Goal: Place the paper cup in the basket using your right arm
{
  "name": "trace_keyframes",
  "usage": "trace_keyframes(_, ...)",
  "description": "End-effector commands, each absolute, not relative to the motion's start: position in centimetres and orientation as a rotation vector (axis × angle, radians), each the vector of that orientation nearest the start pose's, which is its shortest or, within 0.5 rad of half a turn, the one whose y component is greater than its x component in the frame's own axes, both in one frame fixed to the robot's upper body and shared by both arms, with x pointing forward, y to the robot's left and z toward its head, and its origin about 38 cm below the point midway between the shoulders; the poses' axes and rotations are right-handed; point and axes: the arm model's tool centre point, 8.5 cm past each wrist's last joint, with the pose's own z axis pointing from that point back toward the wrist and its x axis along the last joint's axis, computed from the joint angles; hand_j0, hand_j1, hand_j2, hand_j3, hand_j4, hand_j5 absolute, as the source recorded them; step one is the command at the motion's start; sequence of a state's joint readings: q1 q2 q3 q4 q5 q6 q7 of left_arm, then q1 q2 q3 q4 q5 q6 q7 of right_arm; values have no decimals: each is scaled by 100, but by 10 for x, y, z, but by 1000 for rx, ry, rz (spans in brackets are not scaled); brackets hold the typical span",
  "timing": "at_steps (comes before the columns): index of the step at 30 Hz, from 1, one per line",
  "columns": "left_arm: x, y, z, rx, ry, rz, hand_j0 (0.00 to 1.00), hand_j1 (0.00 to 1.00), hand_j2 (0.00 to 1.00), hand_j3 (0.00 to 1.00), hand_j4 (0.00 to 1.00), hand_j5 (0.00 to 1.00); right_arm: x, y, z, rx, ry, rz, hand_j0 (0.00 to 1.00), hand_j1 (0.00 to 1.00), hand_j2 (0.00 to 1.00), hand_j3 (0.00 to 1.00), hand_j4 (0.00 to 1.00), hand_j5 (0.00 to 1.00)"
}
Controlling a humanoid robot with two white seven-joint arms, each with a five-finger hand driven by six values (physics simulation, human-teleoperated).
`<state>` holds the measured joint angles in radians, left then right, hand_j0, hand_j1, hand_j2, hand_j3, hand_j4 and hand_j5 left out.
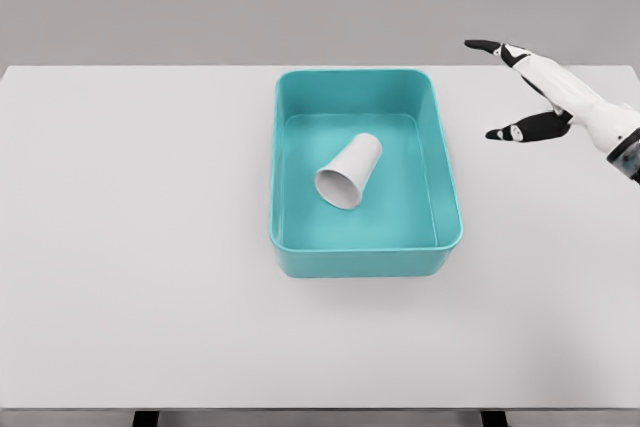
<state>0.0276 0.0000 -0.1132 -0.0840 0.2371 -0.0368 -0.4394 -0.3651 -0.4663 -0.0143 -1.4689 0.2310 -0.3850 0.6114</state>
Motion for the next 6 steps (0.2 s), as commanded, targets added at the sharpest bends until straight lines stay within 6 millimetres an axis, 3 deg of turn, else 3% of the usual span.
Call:
trace_keyframes(1,19,233,-258,-361,-123,98,100,100,100,100,100,100,435,-332,217,-311,-1738,1245,100,100,100,100,100,100)
trace_keyframes(6,19,232,-258,-363,-122,103,100,100,100,100,100,100,435,-332,216,-310,-1737,1245,100,100,100,100,100,100)
